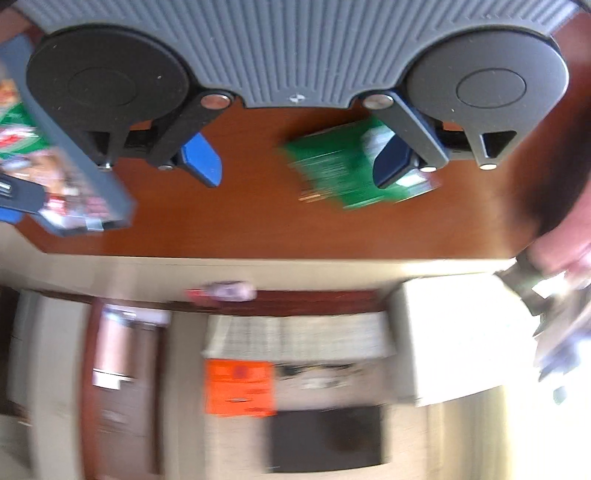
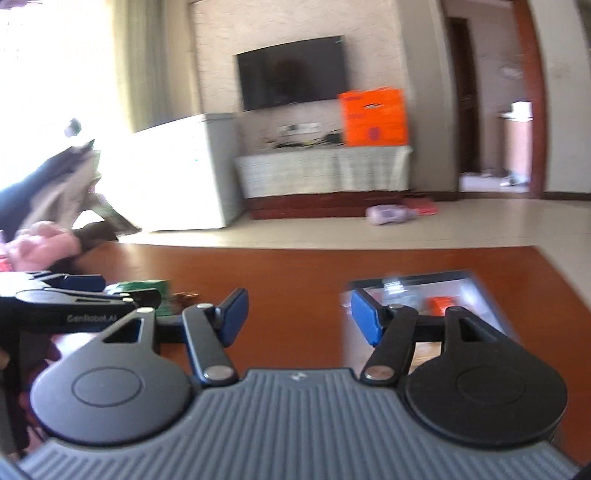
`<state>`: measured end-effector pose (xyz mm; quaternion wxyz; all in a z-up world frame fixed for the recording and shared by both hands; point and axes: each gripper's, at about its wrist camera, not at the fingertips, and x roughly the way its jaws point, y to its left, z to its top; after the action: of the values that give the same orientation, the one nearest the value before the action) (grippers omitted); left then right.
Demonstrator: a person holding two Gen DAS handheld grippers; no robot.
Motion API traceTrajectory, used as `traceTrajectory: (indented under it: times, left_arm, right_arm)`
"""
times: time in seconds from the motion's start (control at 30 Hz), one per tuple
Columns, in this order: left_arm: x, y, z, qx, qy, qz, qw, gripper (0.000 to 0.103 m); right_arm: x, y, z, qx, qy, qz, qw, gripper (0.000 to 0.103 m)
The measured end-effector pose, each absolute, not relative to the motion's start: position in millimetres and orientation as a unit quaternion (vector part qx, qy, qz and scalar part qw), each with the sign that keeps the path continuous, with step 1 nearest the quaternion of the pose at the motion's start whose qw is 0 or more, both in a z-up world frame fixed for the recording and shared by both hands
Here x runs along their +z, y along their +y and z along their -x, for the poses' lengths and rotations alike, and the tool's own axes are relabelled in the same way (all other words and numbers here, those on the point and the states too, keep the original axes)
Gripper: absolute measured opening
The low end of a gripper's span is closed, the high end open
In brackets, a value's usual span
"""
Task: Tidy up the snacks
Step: 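Grasp the green chip bag with the left tool while the right tool grasps the wrapped candy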
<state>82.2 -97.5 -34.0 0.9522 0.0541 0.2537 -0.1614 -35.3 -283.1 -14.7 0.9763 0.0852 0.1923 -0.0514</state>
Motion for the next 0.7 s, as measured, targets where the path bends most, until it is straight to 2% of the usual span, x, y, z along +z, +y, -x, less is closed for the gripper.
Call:
traceTrajectory:
  times: [0.2, 0.53, 0.63, 0.67, 0.7]
  left_arm:
    - [-50.0, -27.6, -121.8, -0.112, 0.271, -0.002, 0.956, 0.093]
    - [-84.1, -15.6, -176.1, -0.130, 0.321, 0.052, 0.936, 0.093]
    - [-98.2, -15.0, -180.3, -0.148, 0.353, 0.060, 0.922, 0.088]
    - [-98.8, -13.7, -180.3, -0.151, 0.351, 0.062, 0.922, 0.078]
    - [-98.3, -11.7, -180.9, -0.158, 0.349, 0.068, 0.921, 0.069]
  right_arm:
    - [-19.8, -242.0, 8.7, 0.005, 0.197, -0.090, 0.976, 0.064]
    - [-28.3, -218.1, -70.6, -0.014, 0.219, -0.129, 0.967, 0.064]
    - [-35.8, -223.3, -111.2, -0.014, 0.235, -0.162, 0.958, 0.064]
    - [-38.6, -221.1, -125.2, -0.012, 0.242, -0.159, 0.957, 0.062]
    - [-41.0, -218.3, -137.8, -0.008, 0.249, -0.152, 0.956, 0.055]
